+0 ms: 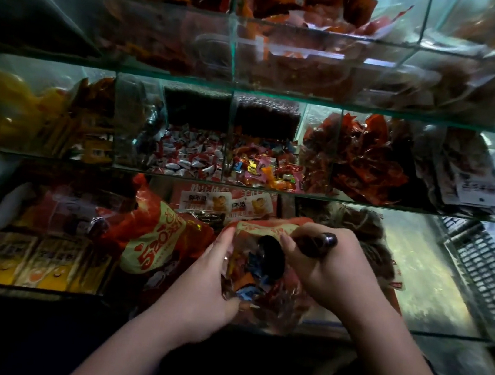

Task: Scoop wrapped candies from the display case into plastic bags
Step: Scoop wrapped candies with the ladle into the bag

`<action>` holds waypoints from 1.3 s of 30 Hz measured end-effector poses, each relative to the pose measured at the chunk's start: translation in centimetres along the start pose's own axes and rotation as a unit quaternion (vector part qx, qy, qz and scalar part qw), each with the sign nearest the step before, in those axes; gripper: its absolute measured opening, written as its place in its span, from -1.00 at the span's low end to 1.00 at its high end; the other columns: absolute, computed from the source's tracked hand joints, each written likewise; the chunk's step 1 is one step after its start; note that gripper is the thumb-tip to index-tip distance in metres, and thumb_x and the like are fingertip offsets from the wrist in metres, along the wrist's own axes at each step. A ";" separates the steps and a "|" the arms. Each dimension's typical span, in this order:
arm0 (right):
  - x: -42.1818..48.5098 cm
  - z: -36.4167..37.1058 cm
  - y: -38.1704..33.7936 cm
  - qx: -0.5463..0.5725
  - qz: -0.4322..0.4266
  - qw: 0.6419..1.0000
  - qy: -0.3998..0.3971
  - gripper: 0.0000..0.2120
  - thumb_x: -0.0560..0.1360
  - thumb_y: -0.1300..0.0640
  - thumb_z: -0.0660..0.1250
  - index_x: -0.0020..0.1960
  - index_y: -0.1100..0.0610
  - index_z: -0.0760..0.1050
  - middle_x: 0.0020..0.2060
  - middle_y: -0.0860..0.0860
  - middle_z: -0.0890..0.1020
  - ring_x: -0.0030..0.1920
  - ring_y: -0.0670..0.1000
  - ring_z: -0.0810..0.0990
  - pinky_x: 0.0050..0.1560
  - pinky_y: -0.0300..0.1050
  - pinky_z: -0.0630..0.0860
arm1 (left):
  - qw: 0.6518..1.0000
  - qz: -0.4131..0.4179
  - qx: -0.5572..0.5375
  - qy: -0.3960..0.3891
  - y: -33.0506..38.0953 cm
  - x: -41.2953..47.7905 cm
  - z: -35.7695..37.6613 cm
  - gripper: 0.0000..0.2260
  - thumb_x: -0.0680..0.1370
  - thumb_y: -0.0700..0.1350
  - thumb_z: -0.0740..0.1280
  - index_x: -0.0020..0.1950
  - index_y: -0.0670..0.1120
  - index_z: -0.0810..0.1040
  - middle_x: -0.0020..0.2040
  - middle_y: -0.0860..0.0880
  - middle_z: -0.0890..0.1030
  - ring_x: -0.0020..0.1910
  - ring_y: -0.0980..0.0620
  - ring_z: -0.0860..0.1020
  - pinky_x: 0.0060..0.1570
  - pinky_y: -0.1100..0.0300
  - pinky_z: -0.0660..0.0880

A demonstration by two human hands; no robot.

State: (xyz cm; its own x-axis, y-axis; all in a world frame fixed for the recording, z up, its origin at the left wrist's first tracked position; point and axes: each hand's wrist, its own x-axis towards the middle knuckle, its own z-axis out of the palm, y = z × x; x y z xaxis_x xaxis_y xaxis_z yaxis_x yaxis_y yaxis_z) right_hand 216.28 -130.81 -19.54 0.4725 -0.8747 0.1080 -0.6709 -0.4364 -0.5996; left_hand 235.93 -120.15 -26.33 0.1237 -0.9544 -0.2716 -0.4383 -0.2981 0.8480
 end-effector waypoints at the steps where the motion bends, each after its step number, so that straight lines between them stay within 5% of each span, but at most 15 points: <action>1: -0.3 -0.6 0.0 0.006 -0.030 0.999 0.019 -0.74 0.53 -0.10 0.39 -0.18 0.07 0.61 -0.37 -0.05 0.64 -0.36 -0.11 0.61 -0.33 -0.07 0.54 | 1.000 -0.002 -0.031 0.002 0.1 -0.1 -0.2 -0.06 0.40 0.09 0.52 0.35 0.67 -0.14 0.27 0.58 0.25 0.22 0.45 0.43 -0.13 0.59 0.41; 4: -0.6 -1.2 -0.2 0.030 -0.113 0.993 0.010 -0.88 0.52 -0.07 0.41 -0.12 -0.04 0.63 -0.30 -0.19 0.65 -0.27 -0.19 0.62 -0.31 -0.34 0.47 | 0.996 0.001 -0.078 0.038 -0.9 0.1 -1.2 0.02 0.33 0.11 0.56 0.48 0.56 -0.10 0.19 0.67 0.22 0.11 0.68 0.33 -0.08 0.70 0.30; 7: -0.4 0.2 0.2 0.031 -0.148 0.987 -0.064 -0.93 0.53 0.08 0.45 0.01 -0.01 0.67 -0.12 -0.16 0.70 -0.08 -0.21 0.65 -0.07 -0.31 0.54 | 0.998 -0.038 -0.042 0.038 -2.4 0.9 -2.2 0.10 0.39 -0.03 0.59 0.61 0.30 -0.18 0.31 0.35 0.37 0.02 0.56 0.47 -0.16 0.65 0.35; 10: -0.3 2.2 0.7 0.064 -0.117 0.983 -0.125 -0.84 0.55 0.13 0.44 0.13 0.04 0.66 0.00 -0.11 0.70 0.03 -0.16 0.66 0.07 -0.15 0.58 | 0.997 -0.064 0.008 0.037 -3.8 0.8 -2.0 0.13 0.35 0.01 0.53 0.54 0.41 -0.30 0.36 0.26 0.36 0.03 0.37 0.53 -0.07 0.47 0.45; 15: 1.0 5.3 0.9 -0.023 -0.136 0.977 -0.162 -0.79 0.53 0.16 0.42 0.15 0.02 0.64 0.06 -0.09 0.67 0.10 -0.06 0.62 0.13 -0.10 0.56 | 0.998 -0.047 0.005 0.044 -5.5 0.6 -0.5 0.13 0.37 0.03 0.54 0.38 0.60 -0.37 0.44 0.28 0.21 -0.06 0.65 0.37 -0.17 0.62 0.38; 20: 2.2 7.4 0.5 0.077 -0.008 0.987 -0.142 -0.94 0.54 0.10 0.45 -0.02 0.02 0.70 -0.11 -0.10 0.69 -0.06 -0.09 0.63 -0.07 -0.26 0.50 | 0.998 -0.053 0.002 0.046 -5.2 0.8 -0.4 0.10 0.37 0.02 0.50 0.39 0.59 -0.37 0.51 0.16 0.30 0.00 0.24 0.63 -0.16 0.35 0.53; 25: 2.5 6.7 0.5 0.145 0.053 0.982 -0.109 -0.86 0.50 0.02 0.47 -0.24 -0.09 0.65 -0.34 -0.18 0.70 -0.29 -0.22 0.66 -0.32 -0.42 0.48 | 0.997 -0.042 -0.028 0.052 -4.8 0.4 -0.8 0.09 0.34 0.07 0.50 0.30 0.64 -0.38 0.34 0.34 0.25 0.07 0.31 0.57 -0.19 0.51 0.47; 28: 2.1 6.8 0.6 0.144 0.050 0.985 -0.077 -0.87 0.50 0.01 0.46 -0.23 -0.07 0.66 -0.35 -0.21 0.69 -0.29 -0.27 0.65 -0.31 -0.47 0.48 | 0.997 -0.041 -0.026 0.057 -4.7 0.0 -0.7 0.08 0.28 0.15 0.47 0.35 0.63 -0.36 0.29 0.42 0.25 0.13 0.10 0.61 -0.20 0.44 0.48; 33: 1.7 9.2 0.4 0.183 0.143 0.972 -0.038 -0.82 0.52 0.01 0.46 -0.21 0.06 0.68 -0.33 -0.07 0.71 -0.25 -0.21 0.67 -0.19 -0.24 0.61 | 0.998 -0.036 -0.024 0.049 -4.9 0.0 -0.4 0.08 0.28 0.11 0.47 0.36 0.63 -0.34 0.48 0.18 0.33 0.11 0.03 0.63 -0.15 0.36 0.53; 36: 1.3 8.8 0.5 0.197 0.098 0.975 0.005 -0.88 0.51 0.01 0.48 -0.19 0.01 0.68 -0.32 -0.14 0.70 -0.24 -0.26 0.65 -0.27 -0.45 0.47 | 0.997 -0.044 -0.020 0.056 -5.3 0.2 -0.8 0.07 0.33 0.07 0.48 0.35 0.64 -0.34 0.54 0.22 0.18 0.21 0.13 0.54 -0.27 0.52 0.44; 37: 1.1 8.4 0.5 0.205 0.086 0.975 0.010 -0.89 0.51 0.02 0.48 -0.18 0.00 0.68 -0.33 -0.15 0.70 -0.25 -0.25 0.65 -0.27 -0.45 0.47 | 0.997 -0.040 -0.018 0.058 -5.3 0.3 -1.0 0.06 0.34 0.07 0.49 0.30 0.66 -0.35 0.51 0.30 0.11 0.31 0.26 0.40 -0.21 0.61 0.38; 39: 0.7 7.7 0.6 0.223 0.082 0.971 0.012 -0.89 0.50 0.03 0.49 -0.18 0.01 0.69 -0.32 -0.17 0.70 -0.25 -0.24 0.66 -0.27 -0.44 0.48 | 0.998 -0.032 -0.017 0.057 -5.5 0.6 -1.1 0.08 0.35 0.07 0.51 0.28 0.66 -0.38 0.42 0.35 0.08 0.21 0.59 0.22 -0.15 0.72 0.26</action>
State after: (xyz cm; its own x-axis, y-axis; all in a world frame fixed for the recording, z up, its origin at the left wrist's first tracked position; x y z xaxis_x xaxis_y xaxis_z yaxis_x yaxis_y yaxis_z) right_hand 220.63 -130.09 -25.91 0.3639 -0.9314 -0.0034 -0.4190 -0.1604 -0.8937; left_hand 239.40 -119.07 -30.69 0.2514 -0.9284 -0.2738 -0.3968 -0.3569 0.8457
